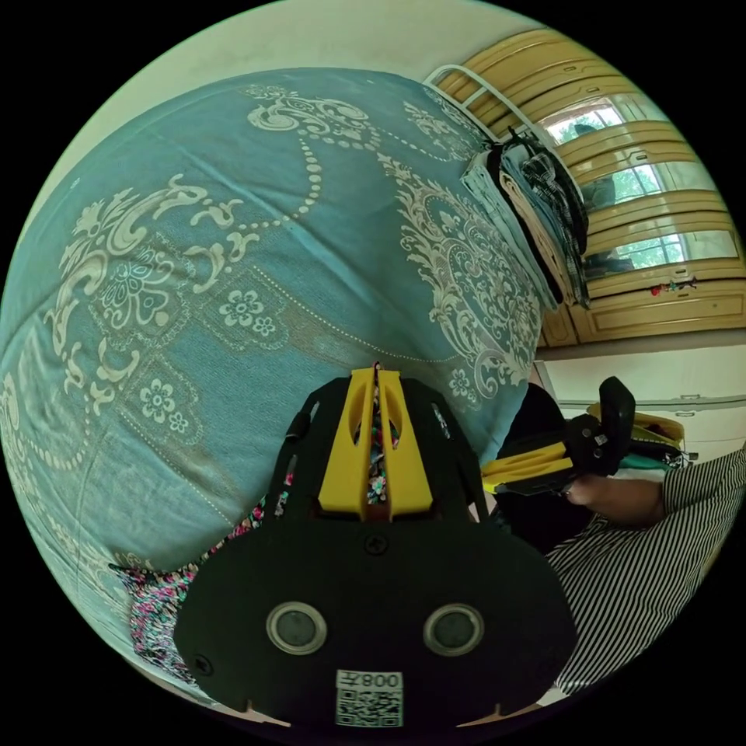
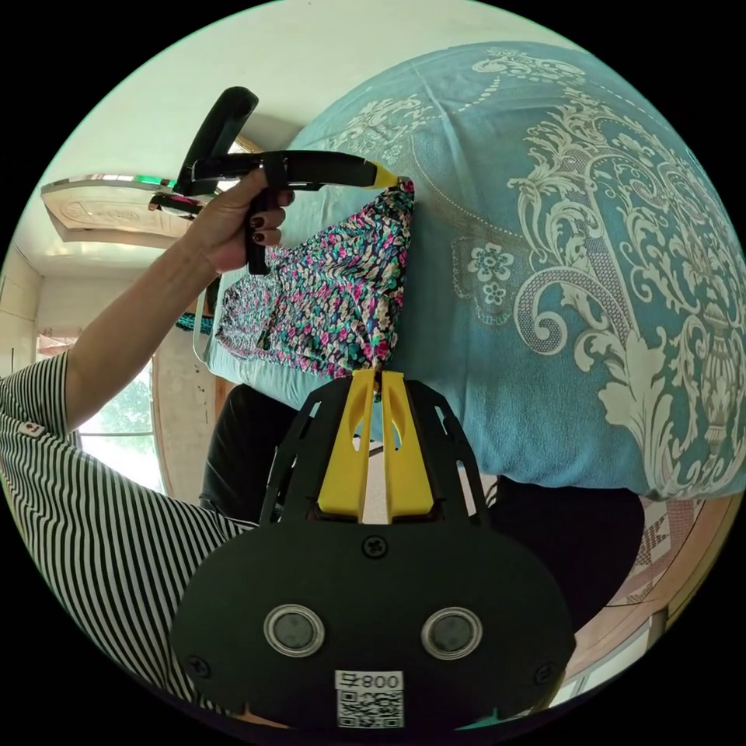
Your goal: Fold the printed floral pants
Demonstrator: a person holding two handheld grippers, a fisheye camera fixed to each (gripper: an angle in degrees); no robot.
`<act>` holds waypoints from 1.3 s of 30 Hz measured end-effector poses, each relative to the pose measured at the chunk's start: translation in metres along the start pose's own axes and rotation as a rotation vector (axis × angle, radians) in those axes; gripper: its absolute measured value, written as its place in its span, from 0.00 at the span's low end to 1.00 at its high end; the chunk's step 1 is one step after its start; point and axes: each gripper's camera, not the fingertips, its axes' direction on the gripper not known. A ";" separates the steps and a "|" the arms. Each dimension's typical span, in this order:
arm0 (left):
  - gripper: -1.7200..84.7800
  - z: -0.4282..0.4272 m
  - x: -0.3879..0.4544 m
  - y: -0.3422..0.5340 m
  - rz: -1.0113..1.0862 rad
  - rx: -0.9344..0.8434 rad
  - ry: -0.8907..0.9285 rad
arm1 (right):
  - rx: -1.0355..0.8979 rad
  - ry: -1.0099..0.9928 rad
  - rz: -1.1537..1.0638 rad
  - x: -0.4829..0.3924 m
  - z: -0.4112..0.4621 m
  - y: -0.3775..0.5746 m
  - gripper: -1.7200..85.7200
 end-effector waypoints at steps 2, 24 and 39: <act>0.04 0.003 0.001 0.000 -0.011 -0.004 0.020 | -0.006 -0.010 0.014 0.004 -0.004 -0.001 0.04; 0.08 0.010 0.036 0.034 0.051 -0.032 -0.008 | -0.037 -0.092 0.062 0.027 -0.046 0.001 0.04; 0.11 -0.016 0.043 0.205 -0.228 0.188 0.069 | 0.069 -0.138 0.096 0.031 -0.094 0.000 0.10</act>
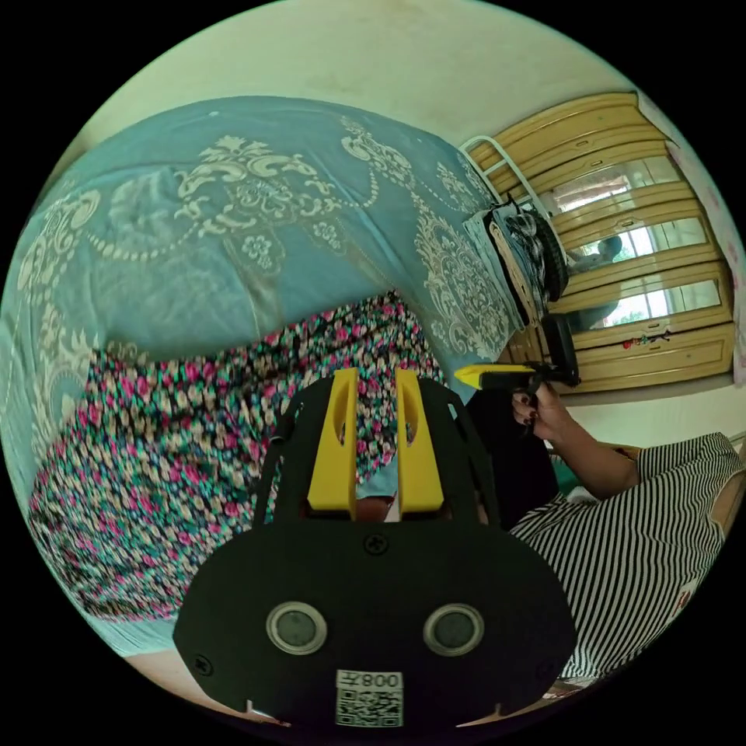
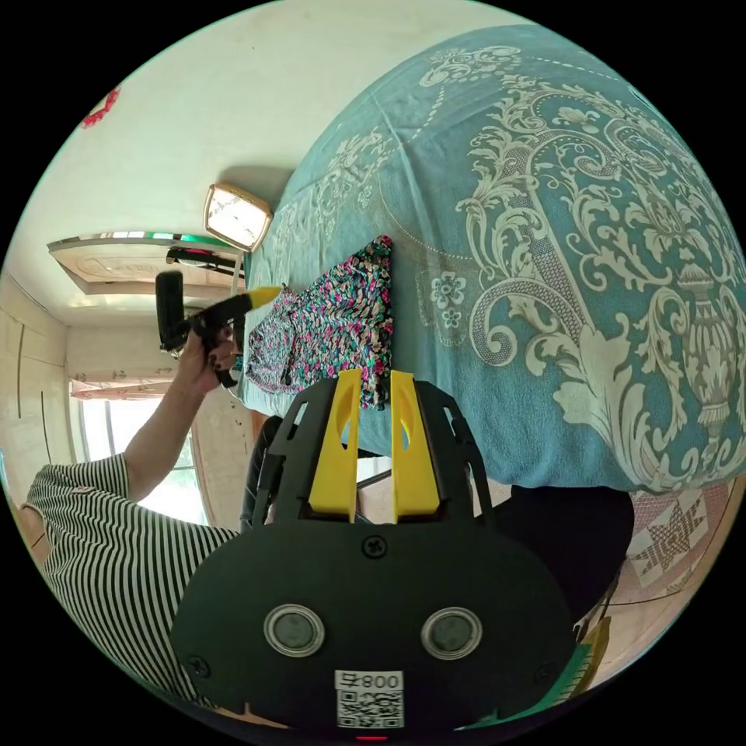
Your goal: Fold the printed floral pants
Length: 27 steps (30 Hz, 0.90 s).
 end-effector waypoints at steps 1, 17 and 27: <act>0.11 0.005 0.002 0.015 -0.023 -0.007 -0.020 | -0.010 0.012 -0.009 -0.003 0.002 -0.003 0.11; 0.12 0.034 0.051 0.104 -0.015 0.031 -0.096 | -0.137 0.076 0.024 -0.014 0.013 -0.034 0.06; 0.16 0.076 0.131 0.103 0.157 0.041 -0.129 | -0.149 -0.066 0.051 -0.026 -0.006 -0.048 0.04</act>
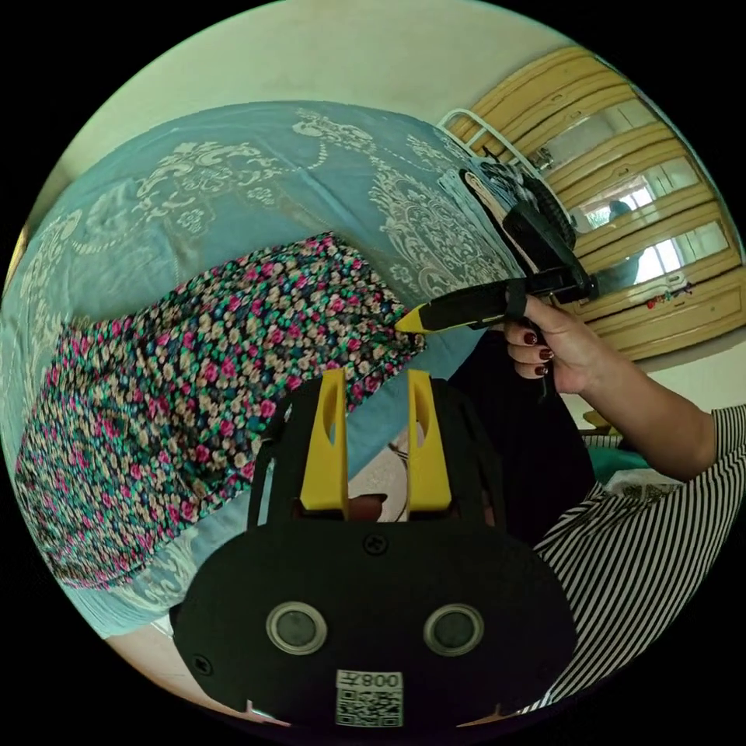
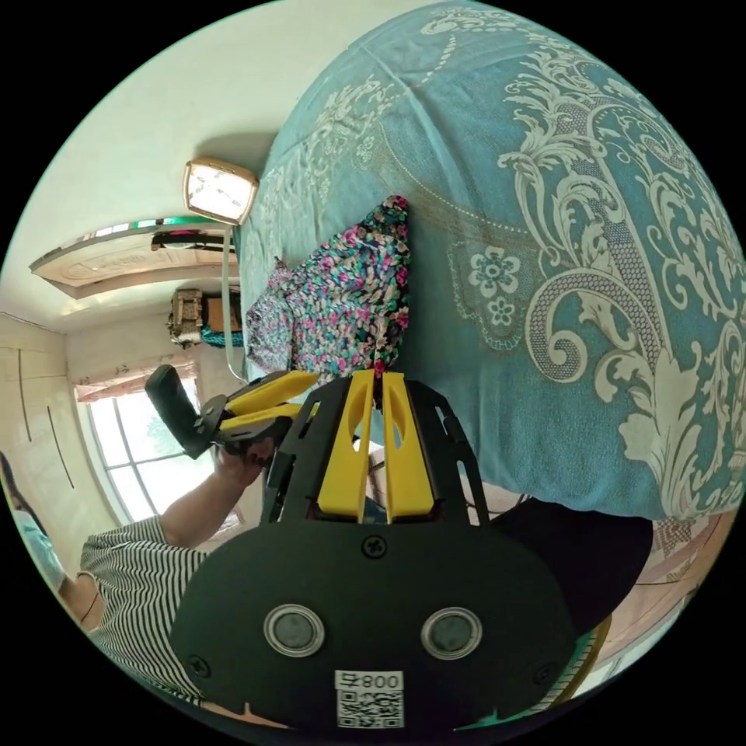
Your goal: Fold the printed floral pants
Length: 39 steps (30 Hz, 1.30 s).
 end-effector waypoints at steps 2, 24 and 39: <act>0.17 0.004 0.016 -0.003 0.042 -0.007 -0.064 | 0.006 -0.034 -0.016 -0.007 -0.006 -0.002 0.04; 0.03 0.019 0.044 0.045 -0.050 0.031 -0.143 | 0.096 -0.124 0.102 -0.005 -0.042 -0.062 0.12; 0.03 0.024 0.031 0.077 -0.025 0.013 -0.118 | 0.081 -0.224 0.132 -0.025 -0.019 -0.084 0.06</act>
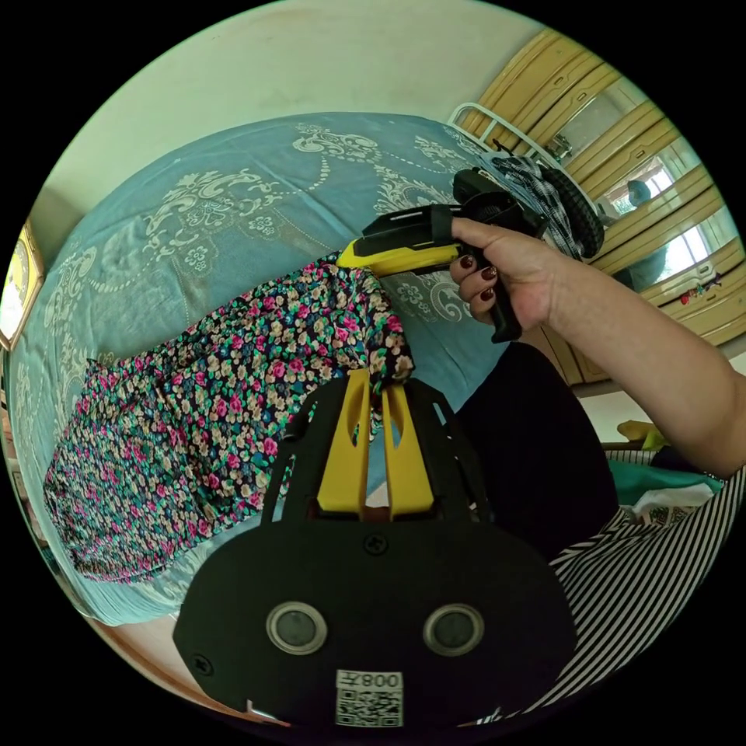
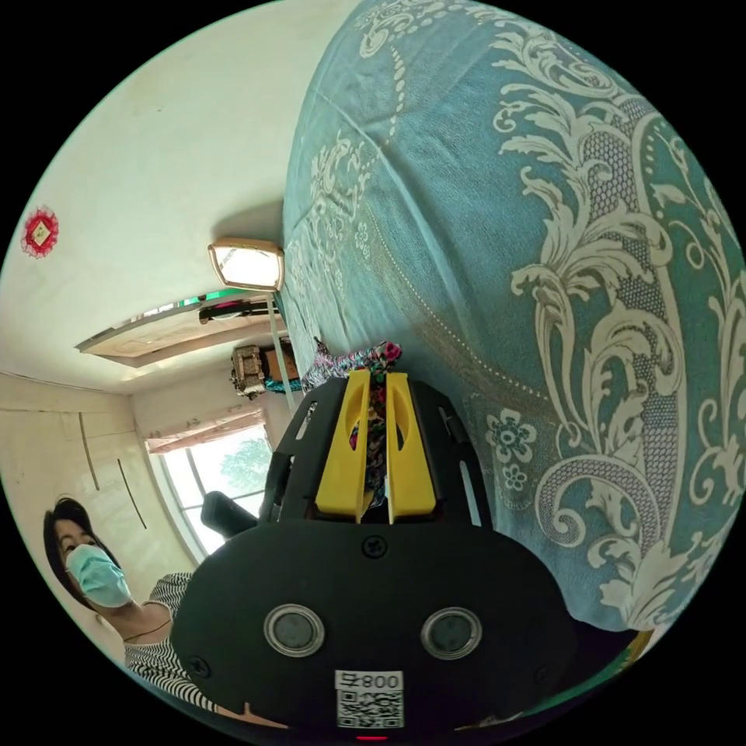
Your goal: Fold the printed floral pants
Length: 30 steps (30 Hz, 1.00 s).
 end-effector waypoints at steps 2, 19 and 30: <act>0.03 0.001 0.000 0.003 0.018 -0.002 0.000 | 0.000 -0.001 -0.014 -0.005 -0.001 0.003 0.06; 0.03 -0.013 -0.034 0.065 0.173 0.090 0.140 | 0.187 0.019 -0.041 -0.047 -0.018 0.095 0.04; 0.03 -0.095 -0.219 0.199 -0.149 0.419 0.301 | 0.065 -0.014 -0.310 -0.197 0.130 0.111 0.05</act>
